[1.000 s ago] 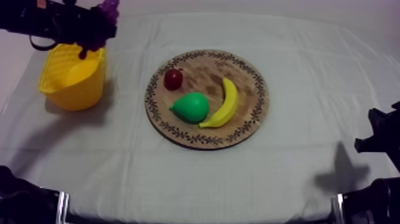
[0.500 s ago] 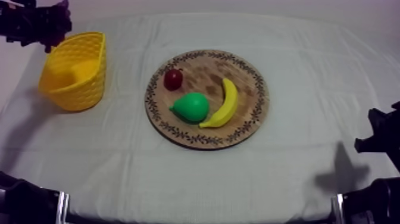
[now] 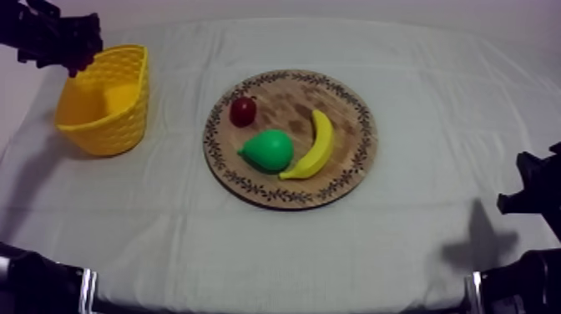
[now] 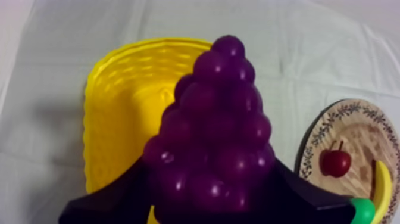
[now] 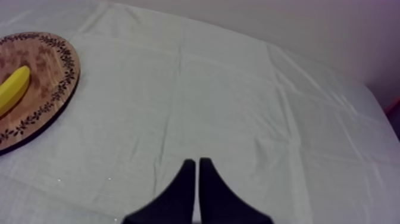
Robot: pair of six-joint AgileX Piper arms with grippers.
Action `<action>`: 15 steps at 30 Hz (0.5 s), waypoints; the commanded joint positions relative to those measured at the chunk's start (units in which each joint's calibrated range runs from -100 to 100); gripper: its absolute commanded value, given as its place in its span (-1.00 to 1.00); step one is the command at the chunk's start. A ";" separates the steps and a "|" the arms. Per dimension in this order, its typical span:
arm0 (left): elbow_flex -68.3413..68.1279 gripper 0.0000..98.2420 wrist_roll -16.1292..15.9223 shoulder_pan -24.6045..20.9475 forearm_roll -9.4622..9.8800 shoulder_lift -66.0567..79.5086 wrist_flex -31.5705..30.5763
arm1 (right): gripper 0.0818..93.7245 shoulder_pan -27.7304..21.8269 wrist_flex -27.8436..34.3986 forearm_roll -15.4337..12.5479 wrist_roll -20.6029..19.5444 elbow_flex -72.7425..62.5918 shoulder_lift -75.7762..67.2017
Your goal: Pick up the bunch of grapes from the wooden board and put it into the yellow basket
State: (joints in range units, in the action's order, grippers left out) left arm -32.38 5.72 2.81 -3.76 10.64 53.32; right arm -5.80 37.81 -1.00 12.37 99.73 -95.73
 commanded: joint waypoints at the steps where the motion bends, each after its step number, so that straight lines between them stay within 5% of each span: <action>1: -0.06 -0.33 -0.02 -0.02 0.20 -1.57 -0.44 | -1.00 -0.02 0.01 0.00 0.06 0.04 -0.02; 15: 2.36 -0.30 0.63 -0.45 2.69 -10.32 -2.23 | -1.00 -0.02 0.01 0.00 0.06 0.04 -0.02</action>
State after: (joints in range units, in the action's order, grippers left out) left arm -30.15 6.42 2.38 -1.18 0.85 50.97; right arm -5.80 37.81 -1.00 12.41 99.73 -95.73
